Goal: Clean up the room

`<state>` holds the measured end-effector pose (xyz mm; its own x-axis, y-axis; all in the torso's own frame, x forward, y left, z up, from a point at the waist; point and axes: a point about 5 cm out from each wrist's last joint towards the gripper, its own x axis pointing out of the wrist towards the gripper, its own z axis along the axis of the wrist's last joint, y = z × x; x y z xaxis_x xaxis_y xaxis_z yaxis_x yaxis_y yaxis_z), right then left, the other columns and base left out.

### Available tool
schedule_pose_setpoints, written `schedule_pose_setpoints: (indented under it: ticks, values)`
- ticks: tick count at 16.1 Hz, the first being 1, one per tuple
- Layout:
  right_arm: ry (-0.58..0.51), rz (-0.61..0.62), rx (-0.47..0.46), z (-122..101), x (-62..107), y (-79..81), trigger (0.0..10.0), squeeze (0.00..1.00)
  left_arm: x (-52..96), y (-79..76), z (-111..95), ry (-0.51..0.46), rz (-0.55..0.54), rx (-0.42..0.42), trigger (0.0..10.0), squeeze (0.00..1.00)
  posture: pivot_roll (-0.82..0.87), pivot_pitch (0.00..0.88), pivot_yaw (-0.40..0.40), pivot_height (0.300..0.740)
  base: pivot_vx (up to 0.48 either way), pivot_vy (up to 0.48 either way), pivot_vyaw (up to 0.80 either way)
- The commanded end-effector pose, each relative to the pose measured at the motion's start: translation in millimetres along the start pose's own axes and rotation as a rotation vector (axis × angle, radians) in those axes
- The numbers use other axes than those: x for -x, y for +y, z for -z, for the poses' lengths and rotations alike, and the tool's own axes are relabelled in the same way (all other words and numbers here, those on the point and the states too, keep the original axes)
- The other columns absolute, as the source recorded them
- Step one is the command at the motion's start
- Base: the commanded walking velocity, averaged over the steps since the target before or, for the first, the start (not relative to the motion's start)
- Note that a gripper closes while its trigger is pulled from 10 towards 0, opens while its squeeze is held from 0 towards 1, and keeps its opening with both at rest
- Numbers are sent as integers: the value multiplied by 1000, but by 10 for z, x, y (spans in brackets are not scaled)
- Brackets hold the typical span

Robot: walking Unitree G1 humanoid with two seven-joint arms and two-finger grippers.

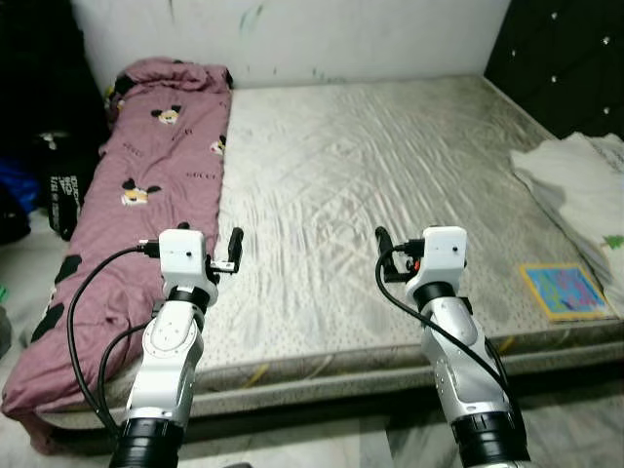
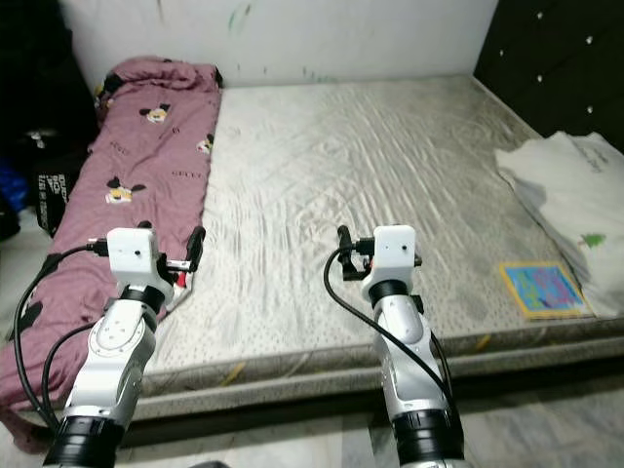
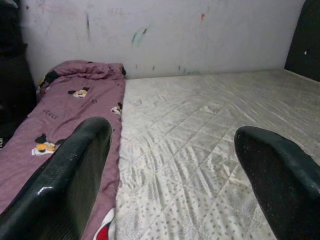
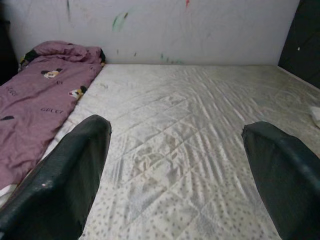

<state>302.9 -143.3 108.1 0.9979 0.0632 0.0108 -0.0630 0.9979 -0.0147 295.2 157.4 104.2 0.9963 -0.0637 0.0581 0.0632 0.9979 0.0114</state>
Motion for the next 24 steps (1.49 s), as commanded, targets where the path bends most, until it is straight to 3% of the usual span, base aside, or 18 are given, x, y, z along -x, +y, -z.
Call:
schedule_pose_setpoints:
  ticks: [1, 13, 16, 24]
  values:
    - [12, -9, 0, 13, -10, 16, 10000, 0, -1, 19, -25, -13, 6, -5, 10000, 0, 16, 0, 19, 740, 337, 0, 0]
    - [24, -2, -9, 21, -21, 13, 10000, 0, -6, 41, -2, 8, -7, 4, 10000, 0, 16, 0, 17, 740, 56, 0, -67]
    - [20, 0, -2, 16, -24, 9, 10000, 0, -10, 39, -2, 9, -5, 10, 10000, 0, 16, 0, 16, 740, 0, 461, -754]
    - [23, -2, 1, 18, -33, 2, 10000, 0, -18, 42, -2, 10, -16, 16, 10000, 0, 14, 0, 16, 740, 0, 480, 0]
